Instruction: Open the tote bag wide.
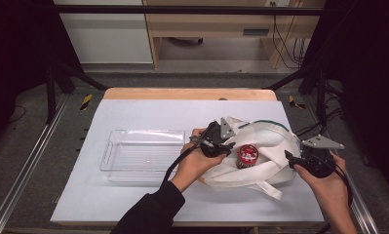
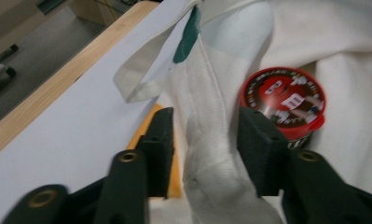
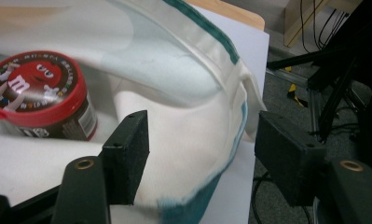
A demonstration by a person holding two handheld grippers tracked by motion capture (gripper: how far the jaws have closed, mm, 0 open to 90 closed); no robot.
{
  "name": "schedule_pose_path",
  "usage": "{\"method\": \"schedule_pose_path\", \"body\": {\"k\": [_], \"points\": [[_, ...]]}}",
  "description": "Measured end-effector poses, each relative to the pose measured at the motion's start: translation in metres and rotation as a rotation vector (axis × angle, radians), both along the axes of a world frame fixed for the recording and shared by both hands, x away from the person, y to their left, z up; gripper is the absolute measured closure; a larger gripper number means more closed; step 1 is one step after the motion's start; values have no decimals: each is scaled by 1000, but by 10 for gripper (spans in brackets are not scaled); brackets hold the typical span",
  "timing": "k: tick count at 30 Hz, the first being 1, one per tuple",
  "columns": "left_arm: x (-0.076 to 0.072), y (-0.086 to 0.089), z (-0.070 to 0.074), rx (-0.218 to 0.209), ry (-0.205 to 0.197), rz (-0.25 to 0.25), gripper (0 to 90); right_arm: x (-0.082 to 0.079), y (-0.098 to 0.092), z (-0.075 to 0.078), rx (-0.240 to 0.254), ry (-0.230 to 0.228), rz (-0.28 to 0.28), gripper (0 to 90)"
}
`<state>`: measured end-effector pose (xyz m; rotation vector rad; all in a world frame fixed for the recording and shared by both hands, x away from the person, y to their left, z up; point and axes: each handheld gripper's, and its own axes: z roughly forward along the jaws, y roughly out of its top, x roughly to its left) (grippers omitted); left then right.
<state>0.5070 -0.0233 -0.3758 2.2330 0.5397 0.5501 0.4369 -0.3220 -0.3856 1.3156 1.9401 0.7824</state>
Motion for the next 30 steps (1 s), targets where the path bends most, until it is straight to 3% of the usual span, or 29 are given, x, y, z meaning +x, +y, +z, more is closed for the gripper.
{"method": "schedule_pose_path", "body": {"k": [3, 7, 17, 19, 26, 30], "points": [[6, 10, 2, -1, 23, 20, 716, -10, -3, -4, 18, 9, -4, 349], [13, 19, 1, 3, 24, 46, 777, -24, -4, -13, 22, 21, -10, 365], [21, 37, -1, 27, 38, 80, 811, -43, -4, -28, 42, 66, -3, 406], [23, 42, -1, 14, 42, 91, 812, -46, -3, -33, 43, 75, -5, 424], [26, 52, -5, 4, 51, 108, 812, -50, 1, -47, 20, 100, 12, 608], [27, 54, -7, -2, 65, 107, 812, -49, 1, -47, 9, 88, 1, 784]]}}
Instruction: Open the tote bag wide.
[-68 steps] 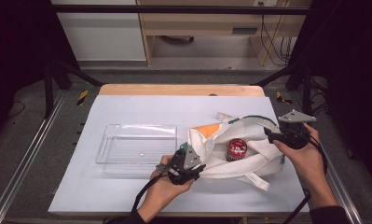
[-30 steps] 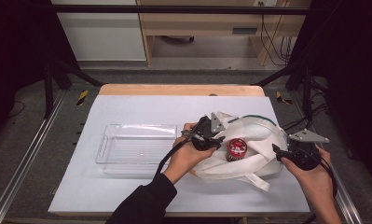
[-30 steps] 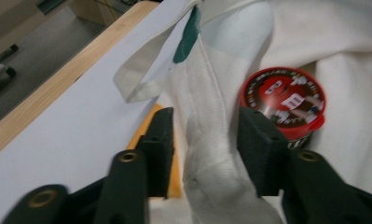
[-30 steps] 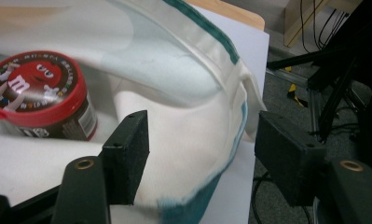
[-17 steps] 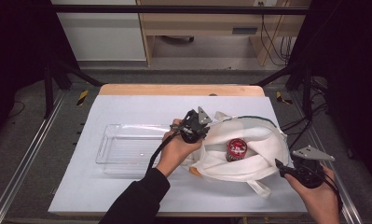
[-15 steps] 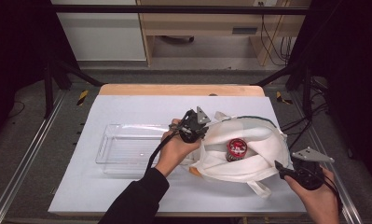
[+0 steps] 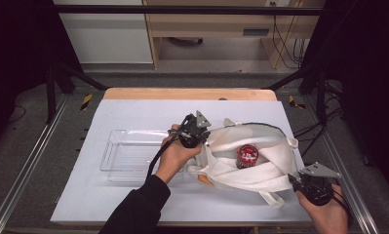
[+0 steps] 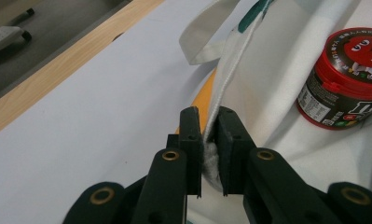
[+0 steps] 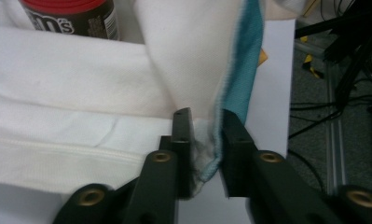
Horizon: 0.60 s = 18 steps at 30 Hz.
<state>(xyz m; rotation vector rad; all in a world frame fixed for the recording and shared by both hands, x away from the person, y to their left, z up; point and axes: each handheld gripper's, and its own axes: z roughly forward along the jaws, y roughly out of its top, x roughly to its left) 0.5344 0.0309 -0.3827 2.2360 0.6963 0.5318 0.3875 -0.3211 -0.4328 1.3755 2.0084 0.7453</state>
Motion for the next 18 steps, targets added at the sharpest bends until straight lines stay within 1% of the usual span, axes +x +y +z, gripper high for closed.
{"method": "schedule_pose_path", "body": {"k": [1, 2, 3, 4, 6, 8, 10, 11, 13, 15, 17, 18], "points": [[0, 0, 0, -3, -2, 3, 813, 1, -1, 1, -2, -9, -6, 790], [0, 1, 1, -2, 2, 0, 813, 1, -1, 3, 2, -6, -6, 796], [-1, 1, 1, -11, 1, -3, 814, 2, -1, 5, -3, -7, 1, 801], [-2, 1, 3, -15, -3, -4, 814, 2, -1, 6, -9, -15, 4, 804], [-5, 1, 8, -18, -16, -6, 815, 3, -3, 11, -16, -16, 12, 808], [-8, 2, 15, -32, -35, -8, 816, 2, -6, 19, -28, -30, 9, 812], [-10, 3, 22, -44, -55, -5, 816, -1, -12, 32, -38, -53, 3, 817], [-10, 3, 24, -46, -63, -3, 816, -2, -16, 37, -45, -66, 0, 820], [-10, 4, 25, -43, -69, 5, 816, -5, -24, 46, -39, -88, -20, 824], [-7, 5, 20, -24, -56, 7, 815, -5, -28, 45, -26, -81, -24, 823], [-3, 3, 10, -14, -29, 12, 815, -3, -26, 34, -31, -54, -11, 823], [-2, 2, 7, -17, -23, 14, 815, -2, -23, 26, -41, -39, -2, 823]]}}
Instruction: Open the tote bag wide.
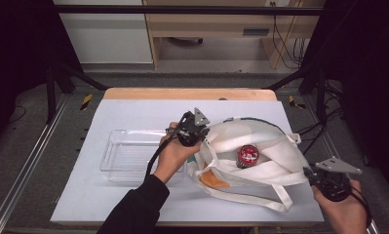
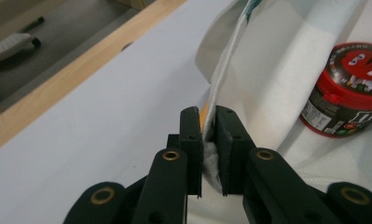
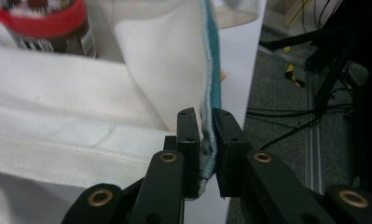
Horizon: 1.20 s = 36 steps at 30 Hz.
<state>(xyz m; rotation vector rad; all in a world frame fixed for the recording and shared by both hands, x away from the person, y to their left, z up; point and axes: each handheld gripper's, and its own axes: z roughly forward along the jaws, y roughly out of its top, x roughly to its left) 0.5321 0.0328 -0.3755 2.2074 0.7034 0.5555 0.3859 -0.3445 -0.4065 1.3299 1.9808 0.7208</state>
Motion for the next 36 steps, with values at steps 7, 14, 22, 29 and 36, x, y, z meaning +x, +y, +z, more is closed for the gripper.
{"method": "schedule_pose_path", "body": {"k": [7, 14, 22, 29, 36], "points": [[4, -7, -20, 33, 40, -3, 815, 3, 0, -26, 8, 55, 13, 826], [7, -6, -27, 31, 76, 3, 815, 5, 0, -37, -20, 82, 32, 825], [5, -7, -29, 57, 76, -4, 815, 6, 4, -45, -54, 94, 40, 824], [2, -7, -30, 62, 73, -3, 812, 4, 2, -41, -46, 66, 43, 780], [-7, -3, -23, 11, 7, 15, 676, -1, 2, -23, -4, -40, 70, 547]]}}
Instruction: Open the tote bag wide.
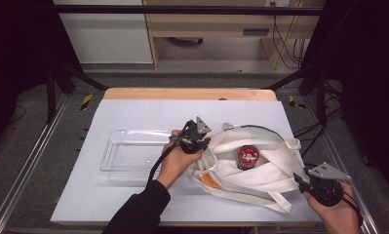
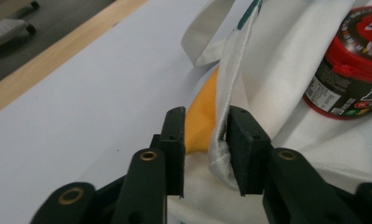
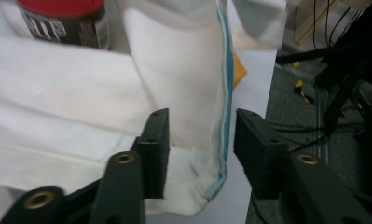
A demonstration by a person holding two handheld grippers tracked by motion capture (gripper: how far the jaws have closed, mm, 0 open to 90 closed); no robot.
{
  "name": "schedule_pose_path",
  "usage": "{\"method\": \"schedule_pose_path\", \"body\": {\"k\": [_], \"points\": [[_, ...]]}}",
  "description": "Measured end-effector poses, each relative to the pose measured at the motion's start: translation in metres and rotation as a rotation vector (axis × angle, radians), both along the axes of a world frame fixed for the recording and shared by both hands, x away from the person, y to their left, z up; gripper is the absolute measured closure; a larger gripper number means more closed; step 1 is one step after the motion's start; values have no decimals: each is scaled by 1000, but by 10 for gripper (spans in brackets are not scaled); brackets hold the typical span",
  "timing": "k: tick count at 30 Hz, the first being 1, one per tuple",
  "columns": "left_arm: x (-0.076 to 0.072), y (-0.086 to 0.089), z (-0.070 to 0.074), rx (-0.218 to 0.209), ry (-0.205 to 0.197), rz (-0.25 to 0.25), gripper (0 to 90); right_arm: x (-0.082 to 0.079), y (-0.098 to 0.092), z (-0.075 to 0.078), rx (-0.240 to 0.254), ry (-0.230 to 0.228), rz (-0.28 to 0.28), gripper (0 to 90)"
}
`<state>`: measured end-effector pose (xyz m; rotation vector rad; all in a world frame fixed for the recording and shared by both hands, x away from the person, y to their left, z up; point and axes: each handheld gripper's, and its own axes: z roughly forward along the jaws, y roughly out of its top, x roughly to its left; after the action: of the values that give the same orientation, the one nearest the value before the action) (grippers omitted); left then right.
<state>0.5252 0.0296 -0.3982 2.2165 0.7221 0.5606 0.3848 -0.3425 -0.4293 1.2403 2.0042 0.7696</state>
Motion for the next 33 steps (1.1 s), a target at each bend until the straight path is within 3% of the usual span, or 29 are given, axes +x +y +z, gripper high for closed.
{"method": "schedule_pose_path", "body": {"k": [6, 9, 14, 20, 24, 27, 33], "points": [[-13, 8, 18, -35, -53, 4, 526, -1, 11, 20, 5, -51, 42, 390], [-23, 12, 27, -42, -79, -9, 490, 1, 17, 32, 15, -76, 71, 368], [-43, 16, 33, -61, -84, -44, 468, 12, 28, 48, 21, -93, 105, 367], [-72, 13, 26, -72, -80, -107, 416, 35, 34, 57, 5, -101, 131, 404], [-86, 6, 19, -83, -71, -120, 387, 48, 34, 60, 29, -111, 118, 434], [-90, 2, 12, -75, -68, -118, 372, 57, 35, 60, 25, -103, 122, 428], [-92, -5, -9, -79, -7, -106, 359, 83, 36, 56, 5, -40, 149, 394]]}}
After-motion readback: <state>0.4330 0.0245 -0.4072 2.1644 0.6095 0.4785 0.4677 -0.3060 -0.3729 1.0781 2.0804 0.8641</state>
